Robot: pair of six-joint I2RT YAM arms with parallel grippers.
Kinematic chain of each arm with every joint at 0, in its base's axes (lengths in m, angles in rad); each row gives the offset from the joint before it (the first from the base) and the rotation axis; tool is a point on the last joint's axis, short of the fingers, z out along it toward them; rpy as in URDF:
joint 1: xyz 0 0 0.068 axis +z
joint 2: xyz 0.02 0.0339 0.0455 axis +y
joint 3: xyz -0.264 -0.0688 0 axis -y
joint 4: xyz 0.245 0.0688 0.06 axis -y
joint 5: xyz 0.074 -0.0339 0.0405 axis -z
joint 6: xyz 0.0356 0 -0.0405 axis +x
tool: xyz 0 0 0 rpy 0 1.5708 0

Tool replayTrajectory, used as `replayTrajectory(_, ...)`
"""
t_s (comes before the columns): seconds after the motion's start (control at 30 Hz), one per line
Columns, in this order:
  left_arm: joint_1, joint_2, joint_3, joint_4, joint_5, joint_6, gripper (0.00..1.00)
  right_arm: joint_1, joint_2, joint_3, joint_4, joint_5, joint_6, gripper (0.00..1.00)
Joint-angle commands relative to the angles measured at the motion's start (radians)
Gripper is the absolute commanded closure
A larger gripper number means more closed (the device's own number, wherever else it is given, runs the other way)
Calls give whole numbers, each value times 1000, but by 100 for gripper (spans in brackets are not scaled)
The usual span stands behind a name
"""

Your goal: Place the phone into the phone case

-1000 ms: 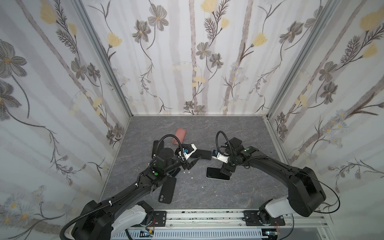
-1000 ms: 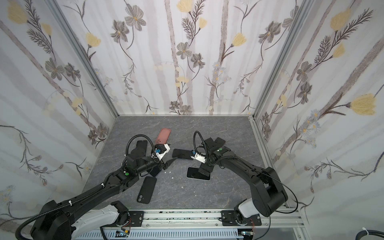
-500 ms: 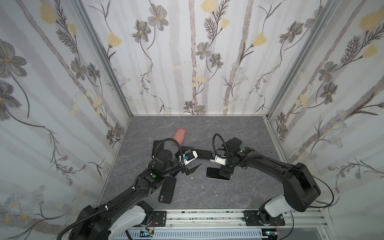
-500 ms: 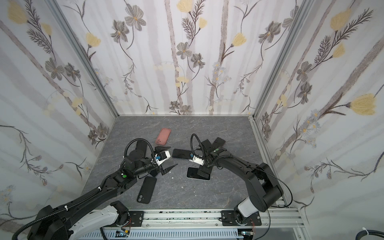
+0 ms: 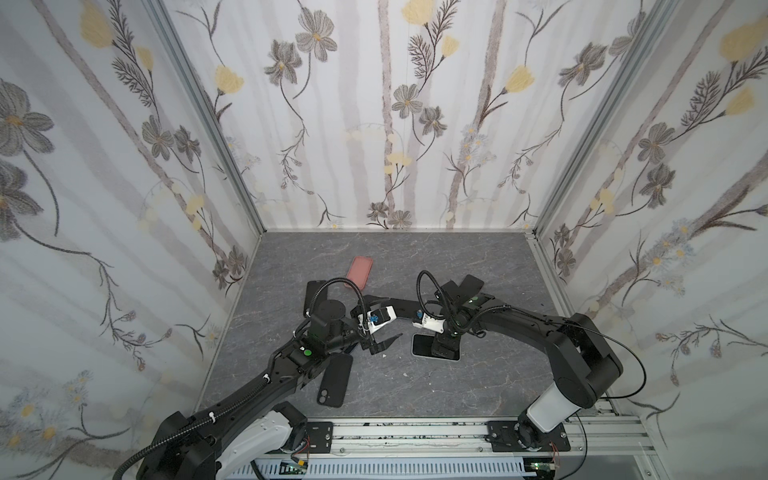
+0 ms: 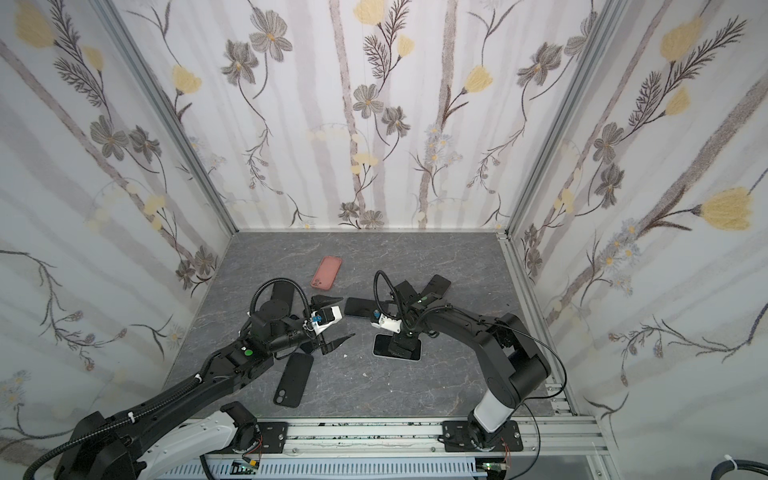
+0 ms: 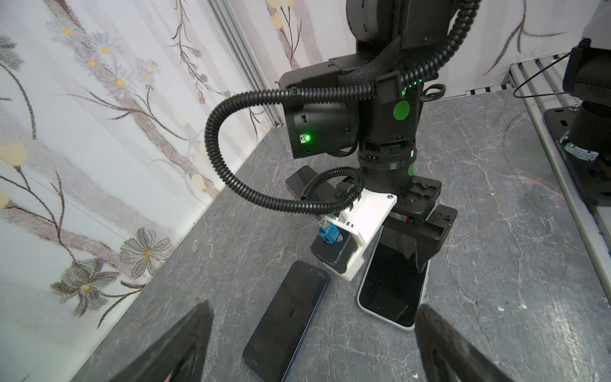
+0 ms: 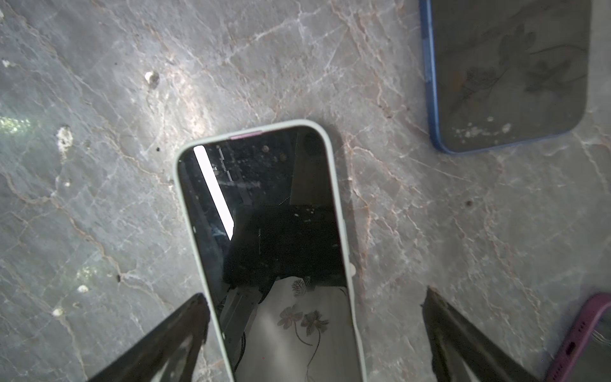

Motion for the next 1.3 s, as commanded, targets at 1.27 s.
replayTrajectory(1.27, 1, -36, -20, 14, -6, 50, 4, -11, 47, 10, -14, 205, 663, 24)
